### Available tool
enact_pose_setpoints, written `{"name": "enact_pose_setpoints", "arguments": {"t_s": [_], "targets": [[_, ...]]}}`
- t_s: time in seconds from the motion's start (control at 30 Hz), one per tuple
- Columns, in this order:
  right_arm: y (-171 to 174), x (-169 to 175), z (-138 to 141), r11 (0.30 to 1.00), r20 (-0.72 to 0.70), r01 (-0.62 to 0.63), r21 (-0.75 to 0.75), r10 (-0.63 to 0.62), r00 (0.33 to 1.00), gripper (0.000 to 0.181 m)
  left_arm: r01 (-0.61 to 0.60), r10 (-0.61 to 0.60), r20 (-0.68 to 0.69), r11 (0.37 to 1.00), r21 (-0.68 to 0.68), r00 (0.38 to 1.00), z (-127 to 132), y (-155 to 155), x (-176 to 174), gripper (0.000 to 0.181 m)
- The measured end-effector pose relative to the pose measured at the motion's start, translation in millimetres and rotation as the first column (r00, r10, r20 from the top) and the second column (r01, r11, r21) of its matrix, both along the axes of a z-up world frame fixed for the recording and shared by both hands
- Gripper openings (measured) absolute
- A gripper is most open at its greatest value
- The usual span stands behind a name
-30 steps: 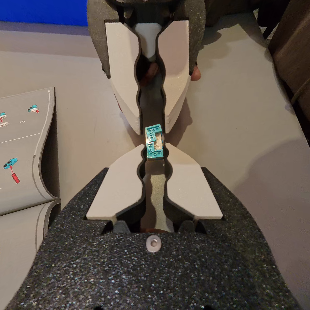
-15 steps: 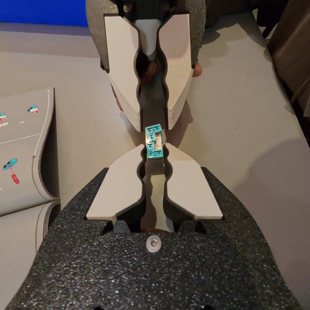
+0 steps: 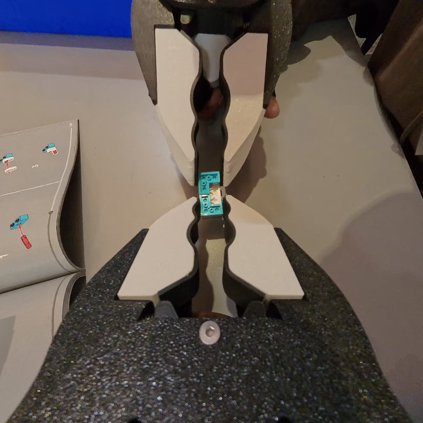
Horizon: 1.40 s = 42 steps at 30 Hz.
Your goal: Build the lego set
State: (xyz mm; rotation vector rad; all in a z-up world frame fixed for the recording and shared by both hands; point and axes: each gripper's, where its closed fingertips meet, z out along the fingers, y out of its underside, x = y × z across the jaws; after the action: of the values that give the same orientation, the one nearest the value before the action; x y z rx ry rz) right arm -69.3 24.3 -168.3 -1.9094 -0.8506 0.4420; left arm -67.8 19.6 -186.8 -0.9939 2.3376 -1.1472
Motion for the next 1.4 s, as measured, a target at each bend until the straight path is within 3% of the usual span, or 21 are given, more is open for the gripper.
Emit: {"name": "enact_pose_setpoints", "arguments": {"t_s": [0.93, 1.1, 1.4], "targets": [[-2, -2, 4, 0.999, -0.013, -0.037, 0.040, 0.038, 0.999, 0.024, -0.003, 0.003, 0.006, 1.000, -0.003, 1.000, 2, 1, 0, 0.018], [-1, 12, 2, 0.961, 0.197, -0.119, 0.249, 0.070, 0.978, 0.036, -0.026, 0.026, 0.002, 0.999, -0.022, 1.000, 5, 7, 1, 0.018], [6, 5, -3, 0.806, 0.559, -0.340, 0.484, 0.013, 0.829, 0.059, -0.031, 0.031, -0.005, 0.998, -0.057, 1.000, 12, 7, -2, 0.018]]}}
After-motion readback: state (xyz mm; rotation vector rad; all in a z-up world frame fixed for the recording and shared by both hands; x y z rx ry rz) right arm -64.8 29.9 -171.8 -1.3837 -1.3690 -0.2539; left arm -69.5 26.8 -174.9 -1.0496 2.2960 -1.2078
